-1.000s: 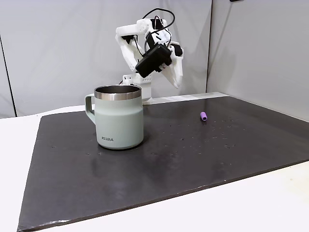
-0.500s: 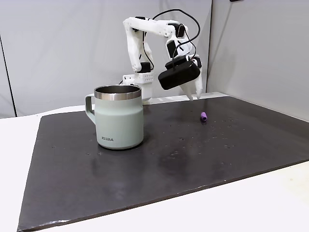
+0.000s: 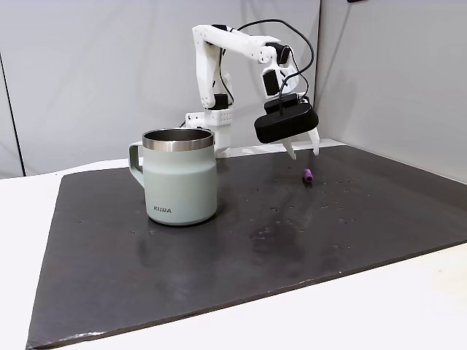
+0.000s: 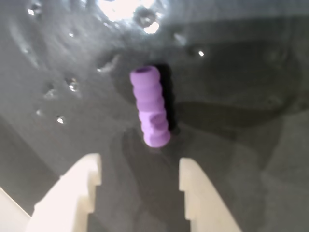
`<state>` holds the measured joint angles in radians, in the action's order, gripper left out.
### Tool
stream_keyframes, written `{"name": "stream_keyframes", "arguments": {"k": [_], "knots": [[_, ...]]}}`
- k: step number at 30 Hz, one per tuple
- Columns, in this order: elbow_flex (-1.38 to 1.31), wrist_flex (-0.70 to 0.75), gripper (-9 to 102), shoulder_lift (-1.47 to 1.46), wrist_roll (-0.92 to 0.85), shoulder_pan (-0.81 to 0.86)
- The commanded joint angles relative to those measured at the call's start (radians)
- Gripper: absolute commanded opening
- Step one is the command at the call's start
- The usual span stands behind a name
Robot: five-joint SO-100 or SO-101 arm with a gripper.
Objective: Grasp a pengrip and put it in the cup.
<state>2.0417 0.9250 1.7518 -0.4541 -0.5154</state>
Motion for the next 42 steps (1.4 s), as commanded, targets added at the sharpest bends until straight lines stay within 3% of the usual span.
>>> {"name": "stream_keyframes", "arguments": {"k": [1, 21, 32, 42], "knots": [[-0.094, -0.032, 22, -0.025, -0.034, 0.026], [-0.135, -0.103, 22, -0.233, -0.153, 0.029], [-0.127, -0.121, 5, -0.290, -0.186, 0.031], [-0.135, -0.037, 0, -0.156, -0.141, 0.078]]}}
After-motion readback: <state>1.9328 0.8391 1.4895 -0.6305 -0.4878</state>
